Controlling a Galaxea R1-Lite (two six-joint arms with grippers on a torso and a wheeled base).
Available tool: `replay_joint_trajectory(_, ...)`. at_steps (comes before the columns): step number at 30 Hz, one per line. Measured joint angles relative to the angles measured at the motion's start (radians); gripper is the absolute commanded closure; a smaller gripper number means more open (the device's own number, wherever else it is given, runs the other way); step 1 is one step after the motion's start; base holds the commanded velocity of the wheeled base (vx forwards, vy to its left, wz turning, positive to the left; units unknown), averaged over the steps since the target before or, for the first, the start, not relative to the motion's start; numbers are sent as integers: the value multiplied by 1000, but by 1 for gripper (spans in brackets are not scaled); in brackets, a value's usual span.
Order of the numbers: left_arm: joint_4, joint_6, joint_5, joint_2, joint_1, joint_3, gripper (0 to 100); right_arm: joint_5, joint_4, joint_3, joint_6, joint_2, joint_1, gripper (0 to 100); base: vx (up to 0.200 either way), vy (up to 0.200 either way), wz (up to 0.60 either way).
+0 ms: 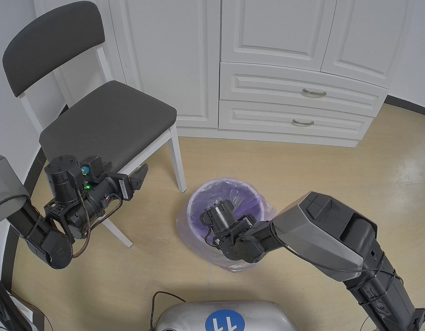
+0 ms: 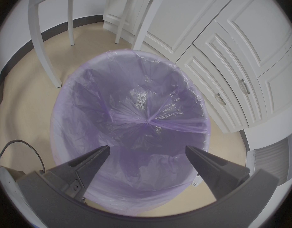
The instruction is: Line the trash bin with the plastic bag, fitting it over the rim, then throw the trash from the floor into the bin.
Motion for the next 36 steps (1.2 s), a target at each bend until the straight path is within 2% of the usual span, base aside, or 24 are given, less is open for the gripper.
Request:
replay_joint_trajectory(10, 0, 0, 0, 0, 3, 0, 0, 1, 1, 4, -15, -19, -11, 0, 0, 0, 0)
replay_joint_trajectory(21, 0, 0, 0, -1, 3, 0, 0, 0, 3, 20, -14, -43, -66, 0, 0, 0, 0)
replay_joint_trajectory(36, -5, 0, 0, -2, 5, 4, 0, 1, 0, 111, -14, -66, -37, 0, 0, 0, 0)
